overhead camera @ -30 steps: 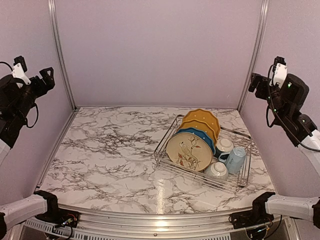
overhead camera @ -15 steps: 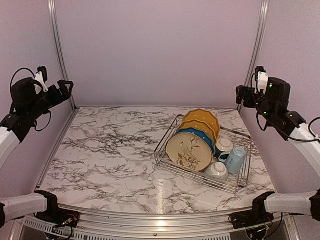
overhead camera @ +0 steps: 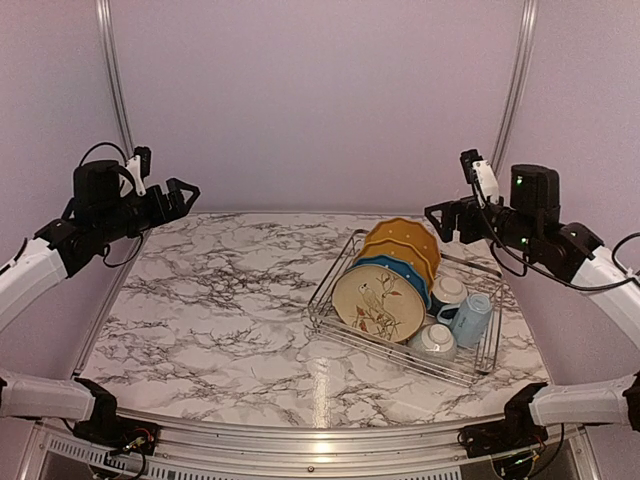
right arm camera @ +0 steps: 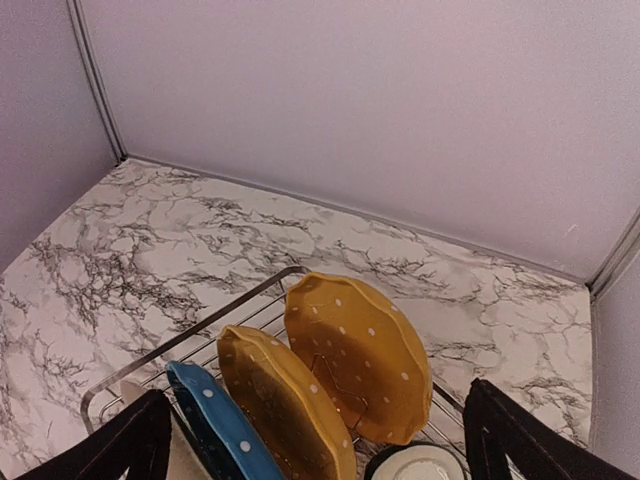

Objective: Unload the mixed dishes from the dish rack
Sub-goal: Grab the plate from the dish rack.

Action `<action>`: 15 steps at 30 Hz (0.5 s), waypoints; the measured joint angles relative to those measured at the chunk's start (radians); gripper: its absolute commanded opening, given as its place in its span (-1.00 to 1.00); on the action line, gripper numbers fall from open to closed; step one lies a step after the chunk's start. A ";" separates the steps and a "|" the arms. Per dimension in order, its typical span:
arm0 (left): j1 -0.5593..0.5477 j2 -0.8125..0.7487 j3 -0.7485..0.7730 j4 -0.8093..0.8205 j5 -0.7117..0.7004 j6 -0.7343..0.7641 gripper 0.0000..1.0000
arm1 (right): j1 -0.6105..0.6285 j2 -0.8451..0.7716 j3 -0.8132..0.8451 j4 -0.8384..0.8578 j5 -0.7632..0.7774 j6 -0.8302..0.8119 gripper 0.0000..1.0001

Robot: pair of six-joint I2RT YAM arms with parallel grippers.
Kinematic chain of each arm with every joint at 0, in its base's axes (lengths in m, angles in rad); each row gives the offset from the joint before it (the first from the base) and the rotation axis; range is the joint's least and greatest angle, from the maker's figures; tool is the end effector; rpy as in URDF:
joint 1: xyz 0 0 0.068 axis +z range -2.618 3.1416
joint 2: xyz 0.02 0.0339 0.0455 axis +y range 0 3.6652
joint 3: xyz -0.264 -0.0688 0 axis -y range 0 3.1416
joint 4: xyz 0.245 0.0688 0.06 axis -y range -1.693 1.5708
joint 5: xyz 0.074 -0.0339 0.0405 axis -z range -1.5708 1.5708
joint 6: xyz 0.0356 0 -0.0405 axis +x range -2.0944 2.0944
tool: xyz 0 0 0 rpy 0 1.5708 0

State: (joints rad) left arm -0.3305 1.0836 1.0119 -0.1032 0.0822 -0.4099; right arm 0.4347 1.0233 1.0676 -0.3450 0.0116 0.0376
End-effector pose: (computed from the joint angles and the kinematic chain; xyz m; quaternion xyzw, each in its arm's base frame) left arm 0.2383 -0.0848 0.3700 -0.0040 0.7660 -0.2617 0.5872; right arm 0.2082 0.0962 0.3772 -0.1554 0.7899 0.1342 0.5778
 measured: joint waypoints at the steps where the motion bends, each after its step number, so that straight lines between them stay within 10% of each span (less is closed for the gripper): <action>1: -0.013 0.006 0.000 0.000 0.000 -0.003 0.98 | 0.015 0.002 0.000 -0.017 -0.020 -0.002 0.97; 15: -0.138 0.144 -0.012 0.056 -0.006 -0.028 0.98 | 0.207 0.136 0.079 -0.309 -0.132 0.044 0.95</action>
State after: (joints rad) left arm -0.4686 1.2278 1.0000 -0.0467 0.0761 -0.4377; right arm 0.6418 1.1591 1.1469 -0.6544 -0.1200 0.0818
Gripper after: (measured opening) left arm 0.989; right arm 0.986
